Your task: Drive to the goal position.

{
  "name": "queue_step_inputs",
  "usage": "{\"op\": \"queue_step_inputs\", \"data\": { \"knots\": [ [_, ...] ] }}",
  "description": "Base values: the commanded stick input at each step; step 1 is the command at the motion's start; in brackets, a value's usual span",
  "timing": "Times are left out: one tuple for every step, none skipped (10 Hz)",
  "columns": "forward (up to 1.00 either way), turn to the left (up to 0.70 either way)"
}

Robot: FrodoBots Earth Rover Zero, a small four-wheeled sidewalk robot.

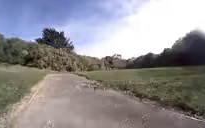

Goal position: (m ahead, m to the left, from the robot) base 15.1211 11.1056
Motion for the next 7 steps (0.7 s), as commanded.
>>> {"op": "queue_step_inputs", "data": {
  "knots": [
    [0.0,0.45],
    [0.0,0.45],
    [0.0,0.45],
    [0.0,0.45],
    [0.45,0.27],
    [0.45,0.27],
    [0.45,0.18]
  ]
}}
